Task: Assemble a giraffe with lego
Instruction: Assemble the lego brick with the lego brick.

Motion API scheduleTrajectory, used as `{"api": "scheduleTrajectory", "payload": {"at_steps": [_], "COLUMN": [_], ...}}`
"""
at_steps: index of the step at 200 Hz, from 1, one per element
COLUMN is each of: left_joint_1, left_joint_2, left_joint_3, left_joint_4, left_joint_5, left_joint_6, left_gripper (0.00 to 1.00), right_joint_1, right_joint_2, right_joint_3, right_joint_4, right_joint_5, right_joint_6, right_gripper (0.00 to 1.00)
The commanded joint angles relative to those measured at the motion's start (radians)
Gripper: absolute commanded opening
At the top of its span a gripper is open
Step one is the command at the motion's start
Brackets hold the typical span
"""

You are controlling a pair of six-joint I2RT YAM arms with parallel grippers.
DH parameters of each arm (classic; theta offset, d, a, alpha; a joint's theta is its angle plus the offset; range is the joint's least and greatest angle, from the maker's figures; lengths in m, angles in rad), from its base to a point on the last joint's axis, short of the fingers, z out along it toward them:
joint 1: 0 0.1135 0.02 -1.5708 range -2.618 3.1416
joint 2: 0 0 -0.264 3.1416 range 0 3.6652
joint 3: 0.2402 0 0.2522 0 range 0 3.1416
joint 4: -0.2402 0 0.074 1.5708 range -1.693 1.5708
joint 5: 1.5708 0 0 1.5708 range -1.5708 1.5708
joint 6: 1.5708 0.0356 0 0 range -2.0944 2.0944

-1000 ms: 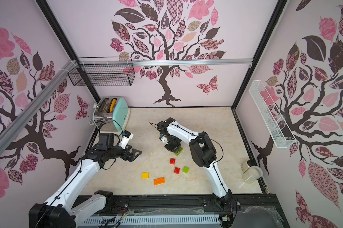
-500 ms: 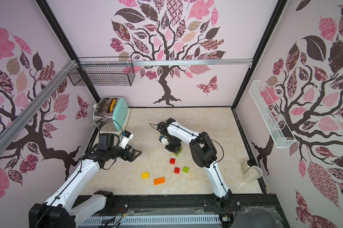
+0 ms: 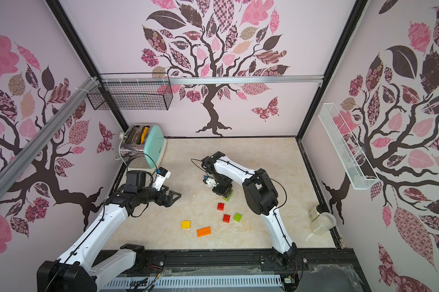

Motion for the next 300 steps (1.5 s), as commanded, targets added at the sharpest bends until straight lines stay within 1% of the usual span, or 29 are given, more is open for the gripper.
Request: {"api": "scheduleTrajectory", "payload": {"at_steps": [1, 29, 62, 81, 118, 142, 153, 173, 187, 199, 211, 216, 222, 225, 234, 236, 238, 246, 250, 263, 277, 300], "left_joint_1": [0.003, 0.003, 0.004, 0.003, 0.004, 0.003, 0.003, 0.004, 0.004, 0.004, 0.004, 0.005, 0.005, 0.005, 0.007, 0.007, 0.007, 0.008, 0.008, 0.009, 0.009, 0.008], "left_joint_2": [-0.007, -0.008, -0.008, -0.009, -0.015, -0.020, -0.021, -0.019, -0.020, -0.020, -0.019, -0.019, -0.019, -0.019, -0.019, -0.019, -0.019, -0.018, -0.020, -0.021, -0.025, -0.032], "left_joint_3": [-0.007, -0.006, -0.005, -0.005, -0.007, -0.011, -0.011, -0.012, -0.012, -0.011, -0.011, -0.011, -0.009, -0.008, -0.006, -0.006, -0.006, -0.005, -0.004, -0.002, 0.001, 0.013], "left_joint_4": [0.012, 0.012, 0.010, 0.008, 0.012, 0.012, 0.010, 0.009, 0.010, 0.010, 0.009, 0.008, 0.008, 0.009, 0.008, 0.007, 0.007, 0.006, 0.007, 0.001, -0.010, -0.058], "left_joint_5": [0.013, 0.013, 0.012, 0.011, 0.010, 0.009, 0.010, 0.010, 0.008, 0.005, 0.003, 0.002, 0.001, 0.002, -0.001, -0.001, -0.001, -0.002, -0.003, -0.007, -0.021, -0.047], "left_joint_6": [0.005, 0.004, 0.005, 0.005, 0.007, 0.007, 0.007, 0.008, 0.009, 0.012, 0.016, 0.017, 0.017, 0.016, 0.017, 0.018, 0.019, 0.019, 0.019, 0.027, 0.051, 0.135], "left_gripper": [0.98, 0.98, 0.98, 0.98, 0.98, 0.98, 0.98, 0.98, 0.98, 0.98, 0.98, 0.98, 0.98, 0.98, 0.98, 0.98, 0.98, 0.98, 0.98, 0.98, 0.98, 0.98], "right_joint_1": [0.004, 0.013, 0.014, 0.014, 0.013, 0.013, 0.013, 0.013, 0.013, 0.013, 0.012, 0.013, 0.014, 0.013, 0.011, 0.011, 0.011, 0.009, 0.007, -0.008, -0.025, -0.071], "right_joint_2": [0.036, 0.089, 0.162, 0.193, 0.210, 0.187, 0.163, 0.097, 0.038, -0.018, -0.077, -0.098, -0.127, -0.144, -0.183, -0.191, -0.196, -0.225, -0.235, -0.251, -0.247, -0.241], "right_joint_3": [-0.021, -0.015, -0.008, -0.015, -0.037, -0.025, -0.016, 0.003, 0.017, 0.029, 0.042, 0.046, 0.051, 0.052, 0.053, 0.055, 0.055, 0.054, 0.053, 0.056, 0.049, -0.051], "right_joint_4": [0.002, -0.001, -0.001, -0.004, 0.002, 0.004, 0.005, 0.011, 0.021, 0.027, 0.036, 0.040, 0.046, 0.047, 0.054, 0.054, 0.055, 0.064, 0.070, 0.088, 0.125, 0.285], "right_joint_5": [-0.018, 0.016, 0.049, 0.048, 0.049, 0.039, 0.034, 0.019, -0.014, -0.049, -0.085, -0.097, -0.112, -0.120, -0.141, -0.146, -0.150, -0.160, -0.164, -0.161, -0.116, -0.047], "right_joint_6": [-0.051, -0.061, -0.033, -0.018, 0.005, 0.025, 0.038, 0.061, 0.080, 0.099, 0.113, 0.120, 0.126, 0.130, 0.135, 0.136, 0.135, 0.140, 0.144, 0.168, 0.209, 0.285], "right_gripper": [0.00, 0.00, 0.00, 0.00, 0.00, 0.00, 0.05, 0.17, 0.22, 0.33, 0.34, 0.39, 0.40, 0.44, 0.46, 0.47, 0.50, 0.52, 0.56, 0.57, 0.57, 0.57]}}
